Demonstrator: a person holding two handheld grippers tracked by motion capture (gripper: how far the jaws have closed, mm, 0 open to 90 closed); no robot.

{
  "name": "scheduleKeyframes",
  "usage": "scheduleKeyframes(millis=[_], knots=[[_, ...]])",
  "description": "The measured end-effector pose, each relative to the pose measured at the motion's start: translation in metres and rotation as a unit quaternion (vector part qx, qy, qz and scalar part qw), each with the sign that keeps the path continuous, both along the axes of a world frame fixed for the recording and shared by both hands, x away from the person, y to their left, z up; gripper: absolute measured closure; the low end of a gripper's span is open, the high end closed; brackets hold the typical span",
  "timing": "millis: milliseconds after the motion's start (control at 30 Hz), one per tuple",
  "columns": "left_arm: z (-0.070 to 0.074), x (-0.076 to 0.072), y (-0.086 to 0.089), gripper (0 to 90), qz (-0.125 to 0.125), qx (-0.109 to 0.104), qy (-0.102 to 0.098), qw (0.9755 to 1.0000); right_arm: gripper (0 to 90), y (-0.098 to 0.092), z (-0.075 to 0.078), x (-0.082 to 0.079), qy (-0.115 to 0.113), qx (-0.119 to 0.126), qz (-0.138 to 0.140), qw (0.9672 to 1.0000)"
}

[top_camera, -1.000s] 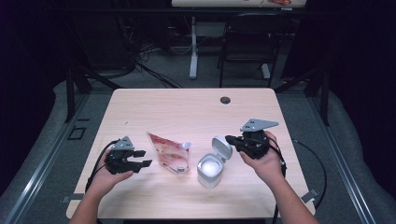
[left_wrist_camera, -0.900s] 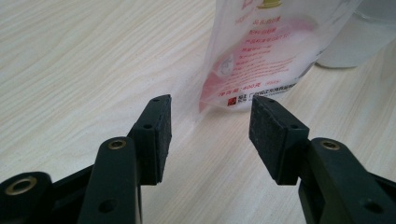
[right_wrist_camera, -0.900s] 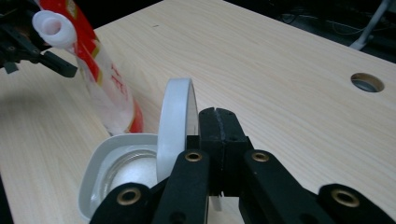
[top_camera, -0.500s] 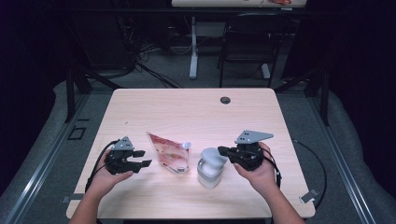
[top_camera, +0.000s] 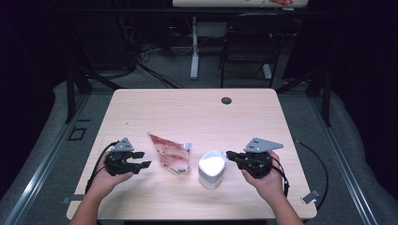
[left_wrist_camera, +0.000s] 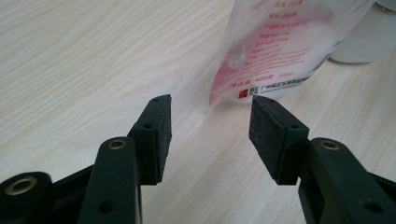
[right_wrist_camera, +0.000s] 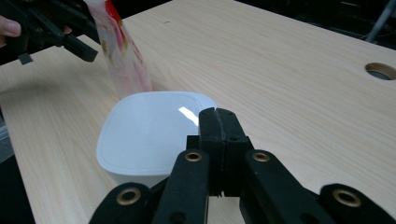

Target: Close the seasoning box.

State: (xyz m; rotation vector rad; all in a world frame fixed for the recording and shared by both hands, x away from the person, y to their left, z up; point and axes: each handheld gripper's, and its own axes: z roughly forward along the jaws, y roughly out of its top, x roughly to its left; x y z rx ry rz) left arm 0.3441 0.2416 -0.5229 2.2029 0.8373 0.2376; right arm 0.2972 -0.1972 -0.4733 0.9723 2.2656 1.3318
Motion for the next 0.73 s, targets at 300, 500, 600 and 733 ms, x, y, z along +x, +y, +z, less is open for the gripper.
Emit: scheduleKeyframes(millis=[300,500,600,733], knots=[[-0.002,0.001,0.002,49.3,0.008,-0.009,-0.003,0.9999,90.0,-0.023,-0.016,-0.013,0.005,0.013,-0.039,0.9992],[-0.003,0.001,0.002,49.3,0.010,-0.011,0.000,0.9999,88.8,-0.035,-0.029,-0.014,0.016,0.021,-0.061,0.9978],[-0.004,0.001,0.003,49.3,0.012,-0.006,0.001,0.9999,84.9,-0.038,-0.032,-0.013,0.017,0.029,-0.073,0.9968],[-0.004,0.002,0.003,49.3,0.013,-0.004,0.000,0.9999,74.2,-0.038,-0.036,-0.013,0.005,0.008,-0.088,0.9961]])
